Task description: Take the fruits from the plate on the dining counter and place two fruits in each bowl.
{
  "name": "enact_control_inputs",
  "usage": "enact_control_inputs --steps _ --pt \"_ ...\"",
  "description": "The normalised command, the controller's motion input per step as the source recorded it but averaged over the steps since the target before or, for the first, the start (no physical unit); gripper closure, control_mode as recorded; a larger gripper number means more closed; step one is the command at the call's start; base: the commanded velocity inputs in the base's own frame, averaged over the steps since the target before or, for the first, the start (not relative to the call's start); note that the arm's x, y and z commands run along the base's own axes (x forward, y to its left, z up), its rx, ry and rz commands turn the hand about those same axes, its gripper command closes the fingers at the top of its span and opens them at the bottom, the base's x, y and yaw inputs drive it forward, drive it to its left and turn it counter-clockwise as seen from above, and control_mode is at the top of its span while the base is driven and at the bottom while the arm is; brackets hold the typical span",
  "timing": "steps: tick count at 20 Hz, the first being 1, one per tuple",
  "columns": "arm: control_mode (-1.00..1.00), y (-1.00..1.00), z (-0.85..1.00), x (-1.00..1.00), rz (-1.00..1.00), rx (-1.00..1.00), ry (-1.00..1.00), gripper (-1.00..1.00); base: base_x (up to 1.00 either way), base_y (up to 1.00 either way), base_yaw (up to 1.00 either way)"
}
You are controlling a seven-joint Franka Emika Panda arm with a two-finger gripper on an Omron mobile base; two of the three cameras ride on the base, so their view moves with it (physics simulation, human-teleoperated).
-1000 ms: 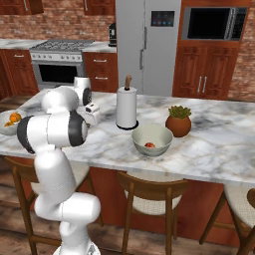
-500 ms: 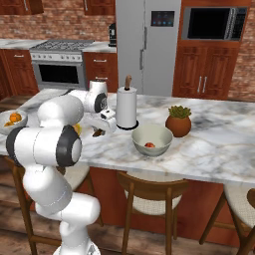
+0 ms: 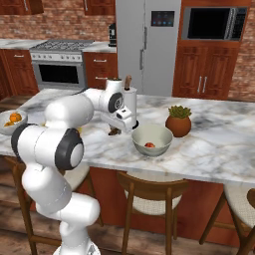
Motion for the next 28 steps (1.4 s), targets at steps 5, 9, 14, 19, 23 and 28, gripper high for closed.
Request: enact_control_inputs --steps 5,9,14,19,23,28 --pt "-1.0 -0.94 0.03 0.15 -0.06 0.0 0.01 1.0 0.0 0.0 0.0" --pt "-1.0 -0.95 0.0 0.05 -0.02 0.0 0.02 1.0 0.0 0.0 0.0" --pt "-1.0 -0.4 -0.03 0.16 -0.03 0.0 0.03 1.0 0.0 0.0 0.0" --pt "-1.0 -0.01 -0.33 0.37 0.0 0.0 0.0 1.0 0.0 0.0 0.0" --pt "-1.0 -0.2 -0.59 0.05 0.0 0.0 0.0 1.0 0.0 0.0 0.0" --pt "-1.0 -0.31 -0.25 0.04 0.0 0.0 0.0 1.0 0.0 0.0 0.0"
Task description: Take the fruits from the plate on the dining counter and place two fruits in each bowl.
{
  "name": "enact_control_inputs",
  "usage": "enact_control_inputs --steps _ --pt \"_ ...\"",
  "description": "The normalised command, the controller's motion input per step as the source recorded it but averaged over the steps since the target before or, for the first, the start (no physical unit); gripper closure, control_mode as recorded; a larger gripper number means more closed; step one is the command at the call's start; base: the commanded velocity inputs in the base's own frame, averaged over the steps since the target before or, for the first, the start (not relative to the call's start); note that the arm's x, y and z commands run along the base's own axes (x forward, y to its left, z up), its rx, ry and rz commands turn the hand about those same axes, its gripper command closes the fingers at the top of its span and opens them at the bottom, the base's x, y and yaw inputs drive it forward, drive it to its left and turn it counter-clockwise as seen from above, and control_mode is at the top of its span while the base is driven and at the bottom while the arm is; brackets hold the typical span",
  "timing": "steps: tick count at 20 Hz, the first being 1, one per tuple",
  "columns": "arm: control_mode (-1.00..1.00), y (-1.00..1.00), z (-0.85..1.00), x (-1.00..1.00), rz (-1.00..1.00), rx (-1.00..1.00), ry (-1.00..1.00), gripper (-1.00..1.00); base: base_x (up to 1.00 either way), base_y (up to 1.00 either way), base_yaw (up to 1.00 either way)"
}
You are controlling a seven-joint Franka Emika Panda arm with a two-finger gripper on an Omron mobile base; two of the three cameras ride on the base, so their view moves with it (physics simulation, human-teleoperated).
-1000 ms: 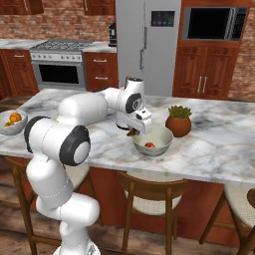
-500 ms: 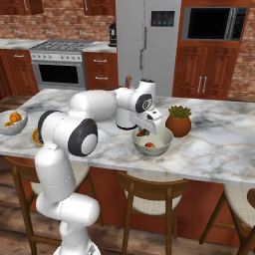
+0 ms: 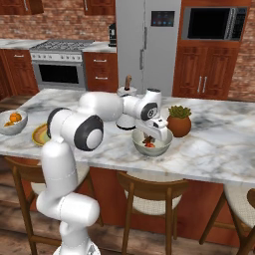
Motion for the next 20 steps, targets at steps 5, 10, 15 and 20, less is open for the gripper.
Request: enact_control_inputs --steps 5,10,15,20 --pt "-1.0 -0.2 -0.17 0.11 0.0 0.0 0.0 1.0 0.0 0.0 0.0" --pt "-1.0 -0.14 -0.15 0.17 0.0 0.0 0.0 -1.0 0.0 0.0 0.0" --pt "-1.0 -0.15 -0.09 0.28 0.0 0.0 0.0 -1.0 0.0 0.0 0.0" --pt "-1.0 -0.09 -0.09 0.08 0.0 0.0 0.0 -1.0 0.0 0.0 0.0"
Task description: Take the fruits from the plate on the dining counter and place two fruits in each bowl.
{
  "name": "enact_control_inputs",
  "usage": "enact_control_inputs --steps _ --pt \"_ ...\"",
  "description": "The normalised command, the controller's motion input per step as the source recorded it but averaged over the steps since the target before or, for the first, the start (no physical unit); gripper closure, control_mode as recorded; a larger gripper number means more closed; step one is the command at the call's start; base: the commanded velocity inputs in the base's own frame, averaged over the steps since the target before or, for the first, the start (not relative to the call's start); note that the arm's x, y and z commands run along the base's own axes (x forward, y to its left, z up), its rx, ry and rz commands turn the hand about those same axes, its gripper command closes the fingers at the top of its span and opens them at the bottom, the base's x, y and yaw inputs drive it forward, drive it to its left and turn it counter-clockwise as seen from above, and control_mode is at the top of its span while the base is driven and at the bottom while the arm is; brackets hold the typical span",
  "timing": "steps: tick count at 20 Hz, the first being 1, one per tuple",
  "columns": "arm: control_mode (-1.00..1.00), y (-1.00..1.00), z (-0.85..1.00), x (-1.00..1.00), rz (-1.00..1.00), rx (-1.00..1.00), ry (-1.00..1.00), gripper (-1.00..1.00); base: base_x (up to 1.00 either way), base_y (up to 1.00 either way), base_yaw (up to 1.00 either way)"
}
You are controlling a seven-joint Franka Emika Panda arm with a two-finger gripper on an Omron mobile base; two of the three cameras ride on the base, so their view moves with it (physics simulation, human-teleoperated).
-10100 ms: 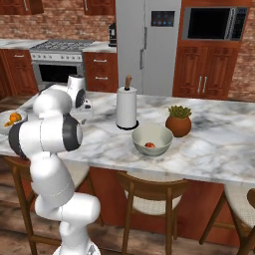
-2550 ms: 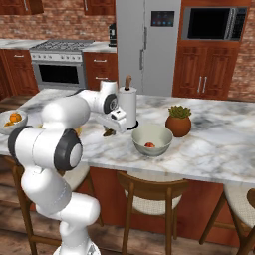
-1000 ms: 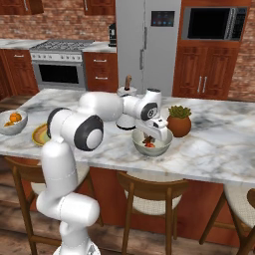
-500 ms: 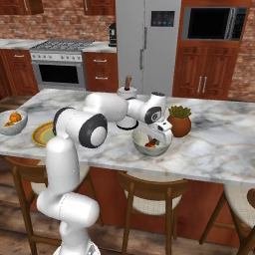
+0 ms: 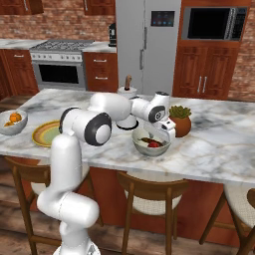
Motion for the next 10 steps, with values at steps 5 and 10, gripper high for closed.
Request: enact_control_inputs --steps 5,10 --pt "-1.0 0.0 0.11 -0.31 -0.01 0.0 -0.04 -1.0 0.0 0.0 0.0" --pt "-1.0 0.01 0.45 -0.8 -0.03 0.0 -0.07 -1.0 0.0 0.0 0.0"
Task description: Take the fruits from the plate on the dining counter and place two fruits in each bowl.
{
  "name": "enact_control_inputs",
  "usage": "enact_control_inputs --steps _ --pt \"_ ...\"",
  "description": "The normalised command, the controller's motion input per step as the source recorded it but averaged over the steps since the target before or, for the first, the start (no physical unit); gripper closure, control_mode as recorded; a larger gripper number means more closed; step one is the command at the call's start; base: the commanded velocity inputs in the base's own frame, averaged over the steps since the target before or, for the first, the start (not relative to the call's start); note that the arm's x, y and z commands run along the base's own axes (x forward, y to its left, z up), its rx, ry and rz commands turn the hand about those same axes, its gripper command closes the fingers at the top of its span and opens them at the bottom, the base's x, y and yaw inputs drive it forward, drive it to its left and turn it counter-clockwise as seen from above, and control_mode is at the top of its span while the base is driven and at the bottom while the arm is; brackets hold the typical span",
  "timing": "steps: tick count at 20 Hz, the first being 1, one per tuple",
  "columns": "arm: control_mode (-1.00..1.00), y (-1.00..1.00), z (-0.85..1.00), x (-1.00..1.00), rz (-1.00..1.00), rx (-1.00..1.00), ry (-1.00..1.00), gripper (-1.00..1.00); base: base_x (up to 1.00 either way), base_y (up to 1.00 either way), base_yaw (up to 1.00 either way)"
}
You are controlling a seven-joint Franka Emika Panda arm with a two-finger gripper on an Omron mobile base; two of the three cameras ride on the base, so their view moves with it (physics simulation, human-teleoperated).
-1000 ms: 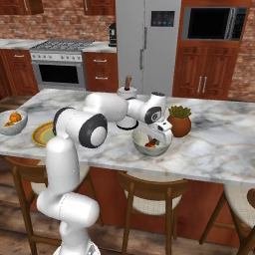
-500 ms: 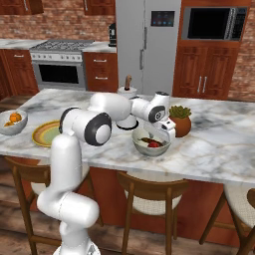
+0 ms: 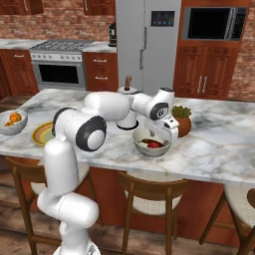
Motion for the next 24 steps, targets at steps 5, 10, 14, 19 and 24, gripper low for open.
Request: enact_control_inputs --steps 5,10,14,19,24 --pt "-1.0 0.4 0.7 -0.54 -0.04 -0.01 0.0 -1.0 0.0 0.0 0.0" --pt "-1.0 0.79 0.81 -0.4 0.0 -0.04 0.0 -1.0 0.0 0.0 0.0" --pt "-1.0 0.87 0.73 -0.62 0.02 -0.04 0.0 -1.0 0.0 0.0 0.0" --pt "-1.0 0.77 0.47 -0.59 0.07 0.0 0.0 -1.0 0.0 0.0 0.0" --pt "-1.0 0.47 0.6 -0.62 0.05 0.0 0.0 -1.0 0.0 0.0 0.0"
